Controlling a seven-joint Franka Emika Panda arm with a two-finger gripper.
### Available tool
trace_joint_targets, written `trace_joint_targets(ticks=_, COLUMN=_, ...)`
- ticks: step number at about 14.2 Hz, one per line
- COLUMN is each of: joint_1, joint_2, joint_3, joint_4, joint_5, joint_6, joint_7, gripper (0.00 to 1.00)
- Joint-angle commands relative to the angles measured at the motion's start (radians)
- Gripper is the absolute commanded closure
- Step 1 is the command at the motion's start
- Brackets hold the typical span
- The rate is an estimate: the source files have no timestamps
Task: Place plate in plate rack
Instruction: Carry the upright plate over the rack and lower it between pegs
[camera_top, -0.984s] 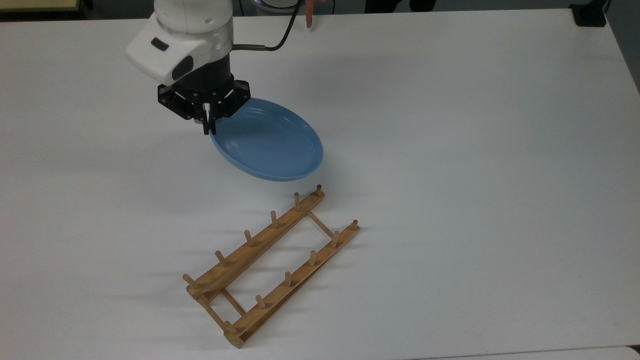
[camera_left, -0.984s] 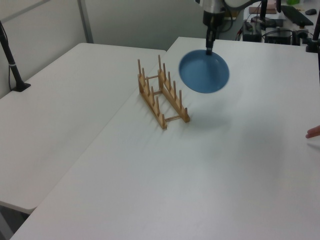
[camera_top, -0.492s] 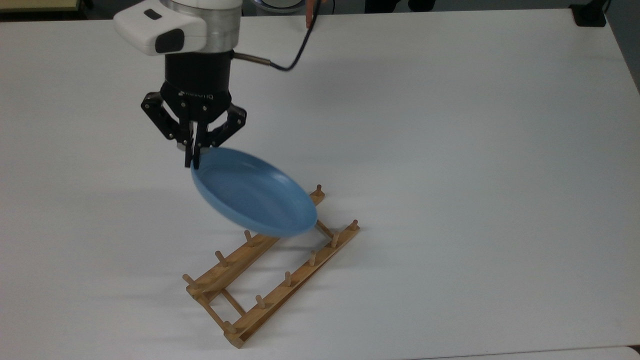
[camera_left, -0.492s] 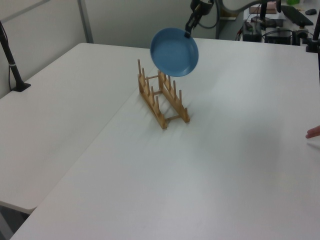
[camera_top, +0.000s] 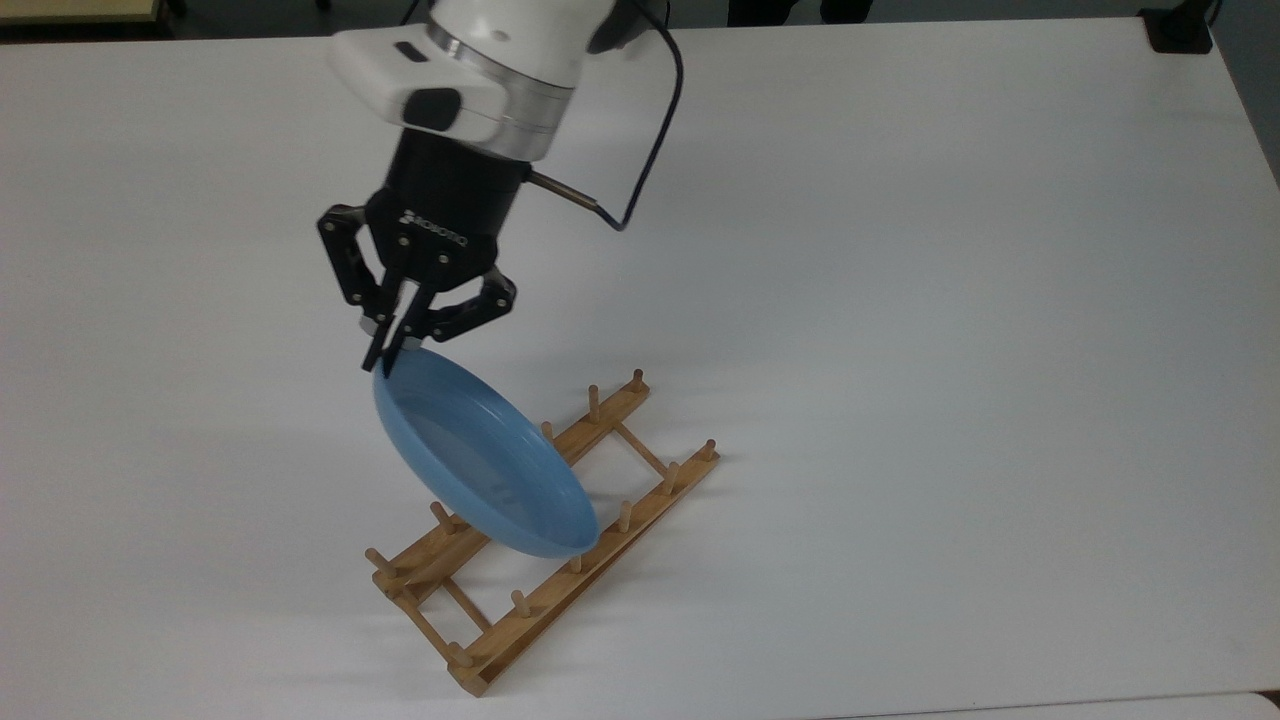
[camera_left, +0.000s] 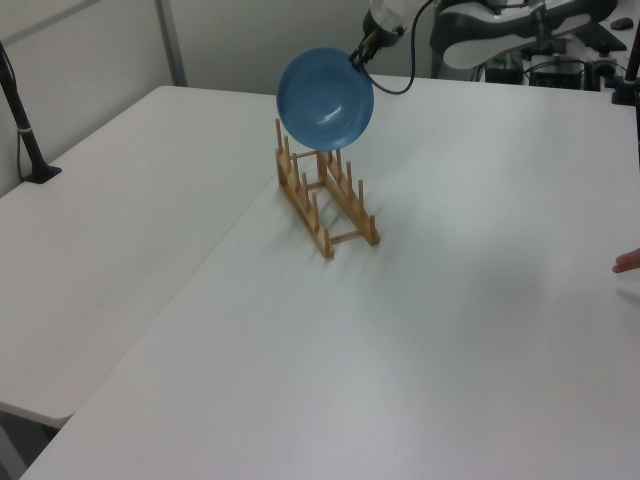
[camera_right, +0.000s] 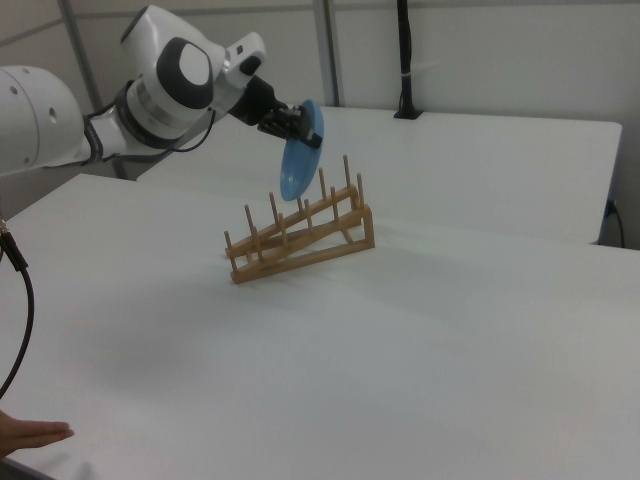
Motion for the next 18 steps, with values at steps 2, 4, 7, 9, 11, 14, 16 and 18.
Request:
trace_joint_targets(ticks=2, joint_1=0.047, joint_2=-0.005, joint_3=-0.011, joint_4=-0.016, joint_5=-0.077, joint_6=0.021, joint_7=0.077, gripper=1.0)
trace_joint_targets(ticks=4, joint_1=0.062, joint_2=0.007, joint_3=-0.011, joint_4=-0.016, joint_5=-0.118, joint_6=0.021, joint_7=0.101, gripper=1.0)
trace_joint_targets(ticks=7, joint_1=0.062, joint_2=0.022, joint_3=-0.011, joint_4=-0.039, joint_5=-0.219, joint_6=0.074, joint_7=0.14, gripper=1.0)
trace_joint_targets(ticks=9, joint_1=0.059, joint_2=0.022, joint_3=-0.011, joint_4=-0.069, joint_5=-0.27, joint_6=0.106, joint_7=0.144, gripper=1.0)
trace_joint_targets(ticks=11, joint_1=0.058, joint_2=0.022, joint_3=-0.011, joint_4=-0.087, joint_5=-0.29, joint_6=0.131, joint_7=0.143, gripper=1.0)
trace_joint_targets(ticks=14, joint_1=0.059, joint_2=0.021, joint_3=-0.012, joint_4=-0.116, joint_5=-0.321, joint_6=0.159, joint_7=0.141, gripper=1.0)
trace_joint_targets(ticks=16, joint_1=0.059, joint_2=0.019, joint_3=-0.011, joint_4=-0.147, joint_5=-0.357, joint_6=0.166, joint_7=0.143, gripper=1.0)
trace_joint_targets(ticks=18, joint_1=0.061, joint_2=0.019, joint_3=-0.011, joint_4=-0.179, joint_5=-0.394, joint_6=0.169, joint_7=0.143, gripper=1.0)
